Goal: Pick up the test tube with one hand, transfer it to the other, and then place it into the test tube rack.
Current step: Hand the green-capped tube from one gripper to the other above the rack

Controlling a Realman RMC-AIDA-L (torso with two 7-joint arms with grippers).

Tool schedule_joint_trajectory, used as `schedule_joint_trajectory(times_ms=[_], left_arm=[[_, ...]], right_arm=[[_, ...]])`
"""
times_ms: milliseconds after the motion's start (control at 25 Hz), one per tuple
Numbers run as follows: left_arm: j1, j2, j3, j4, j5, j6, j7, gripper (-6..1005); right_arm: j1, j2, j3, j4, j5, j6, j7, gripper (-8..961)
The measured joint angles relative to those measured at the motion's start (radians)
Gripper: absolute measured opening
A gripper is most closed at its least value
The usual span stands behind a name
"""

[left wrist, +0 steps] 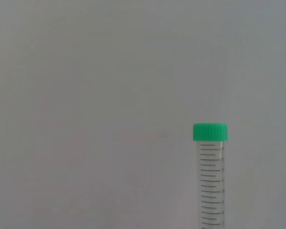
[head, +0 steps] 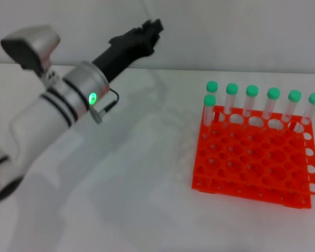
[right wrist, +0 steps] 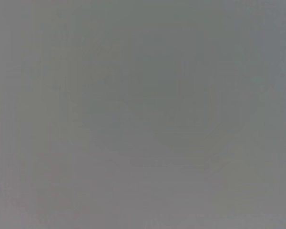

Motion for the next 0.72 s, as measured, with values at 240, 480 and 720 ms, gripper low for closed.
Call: schedule_joint_trajectory(times_ms=[240, 480, 720], left_arm=[[0.066, -0.002, 0.003, 0.122, 0.206, 0.210, 0.164, 190], [0.007, -0.011, 0.001, 0.259, 0.428, 0.122, 0.210, 190], [-0.049, -0.017, 0.000, 0.334, 0.491, -0.035, 0.233, 191]], right_arm=[[-0.035, -0.044, -0.176, -0.100, -0.003, 0.101, 0.206, 856], [-0.015, -0.146, -0.266, -0.177, -0.165, 0.321, 0.395, 855], [0.032, -0.168, -0.270, -0.301, -0.303, 0.479, 0.519, 855]])
